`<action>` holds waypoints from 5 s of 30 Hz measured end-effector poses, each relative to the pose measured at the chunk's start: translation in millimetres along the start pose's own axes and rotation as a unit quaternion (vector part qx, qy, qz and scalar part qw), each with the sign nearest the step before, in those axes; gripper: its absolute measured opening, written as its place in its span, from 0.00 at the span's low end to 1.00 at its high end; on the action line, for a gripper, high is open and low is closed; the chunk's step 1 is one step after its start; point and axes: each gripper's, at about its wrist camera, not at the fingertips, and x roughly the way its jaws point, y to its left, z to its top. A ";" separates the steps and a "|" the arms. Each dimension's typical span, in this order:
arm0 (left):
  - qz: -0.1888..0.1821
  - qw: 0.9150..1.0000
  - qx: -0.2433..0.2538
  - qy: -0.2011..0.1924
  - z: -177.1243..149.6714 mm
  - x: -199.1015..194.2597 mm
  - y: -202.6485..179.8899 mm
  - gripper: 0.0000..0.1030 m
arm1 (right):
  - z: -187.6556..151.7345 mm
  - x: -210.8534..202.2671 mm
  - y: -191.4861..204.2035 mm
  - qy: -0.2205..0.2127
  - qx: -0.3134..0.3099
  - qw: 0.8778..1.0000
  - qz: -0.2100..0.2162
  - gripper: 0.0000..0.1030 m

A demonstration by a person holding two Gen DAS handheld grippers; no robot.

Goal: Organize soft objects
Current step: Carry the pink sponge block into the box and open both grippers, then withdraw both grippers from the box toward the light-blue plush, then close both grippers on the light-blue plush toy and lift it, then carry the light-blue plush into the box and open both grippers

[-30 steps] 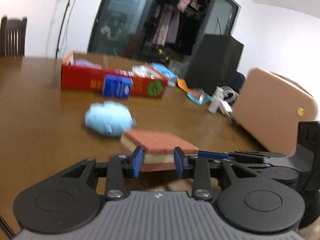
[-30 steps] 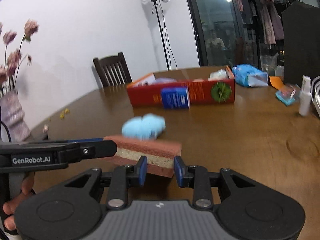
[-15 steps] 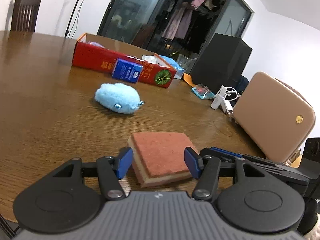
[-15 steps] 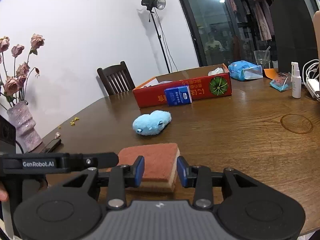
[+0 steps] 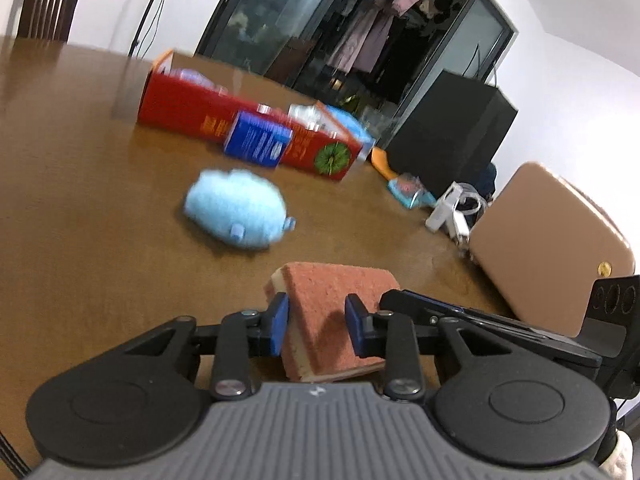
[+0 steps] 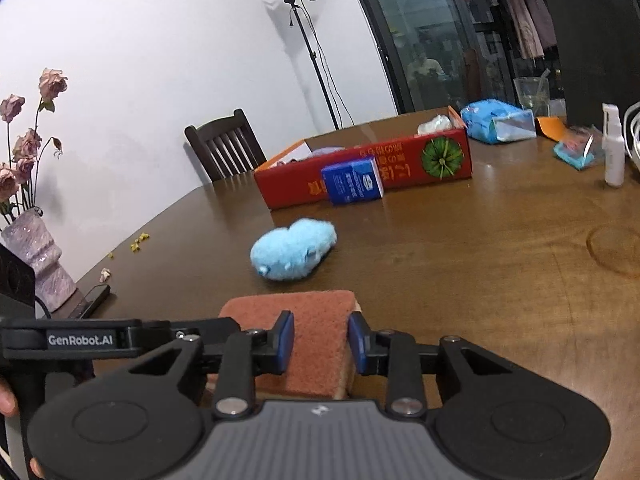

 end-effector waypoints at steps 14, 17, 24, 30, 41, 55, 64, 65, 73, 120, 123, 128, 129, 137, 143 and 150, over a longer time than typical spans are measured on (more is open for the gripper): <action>-0.006 0.998 0.044 -0.052 133.1 64.1 11.0 0.30 | 127.9 71.5 -13.2 -0.055 -0.046 0.997 -0.013 0.28; -0.006 0.998 0.036 -0.056 161.2 85.6 21.4 0.30 | 156.5 97.4 -19.7 -0.058 -0.050 0.997 -0.017 0.28; -0.002 0.999 0.003 -0.032 233.9 154.6 56.4 0.30 | 211.5 172.6 -51.9 -0.036 -0.020 0.999 -0.017 0.28; 0.056 0.998 -0.003 0.029 266.0 223.6 87.0 0.30 | 240.8 253.1 -84.2 0.034 0.028 0.999 -0.022 0.28; 0.097 0.988 0.090 0.077 249.4 266.5 74.7 0.30 | 227.6 297.3 -105.2 0.110 0.030 0.992 -0.054 0.29; 0.099 0.994 0.028 0.045 265.7 190.9 97.4 0.61 | 243.2 260.8 -74.5 0.079 -0.035 0.994 -0.064 0.38; 0.111 0.989 0.093 -0.015 251.3 79.0 50.5 0.63 | 252.7 148.7 -41.7 0.011 -0.088 0.994 -0.063 0.52; 0.113 0.988 0.100 -0.024 244.2 64.7 44.3 0.63 | 249.5 135.3 -39.4 0.006 -0.090 0.994 -0.062 0.53; 0.166 0.968 0.157 -0.102 162.8 -6.7 7.5 0.73 | 184.6 50.7 -18.4 -0.036 -0.099 0.993 -0.047 0.61; -0.021 0.996 -0.086 0.026 75.0 78.7 108.9 0.33 | 63.8 156.0 -25.9 0.060 0.076 0.991 0.095 0.38; -0.023 0.996 -0.088 0.027 75.3 79.4 108.7 0.33 | 62.2 159.7 -35.1 0.063 0.101 0.986 0.114 0.38; -0.023 0.995 -0.090 0.026 75.8 80.5 109.0 0.33 | 62.4 160.4 -33.8 0.060 0.097 0.987 0.116 0.37; -0.024 0.995 -0.090 0.026 75.7 80.8 109.1 0.33 | 62.2 160.1 -34.0 0.060 0.097 0.987 0.117 0.37; -0.018 0.998 -0.054 0.010 76.6 68.5 82.0 0.32 | 64.0 141.4 -23.3 0.050 0.078 0.992 0.084 0.33; -0.050 0.998 -0.027 -0.017 97.0 56.9 46.4 0.29 | 82.2 98.1 -31.2 0.009 0.077 0.994 0.078 0.32; -0.091 0.996 -0.008 -0.020 185.8 108.1 13.8 0.29 | 169.0 87.5 -49.6 -0.050 0.008 0.998 0.035 0.31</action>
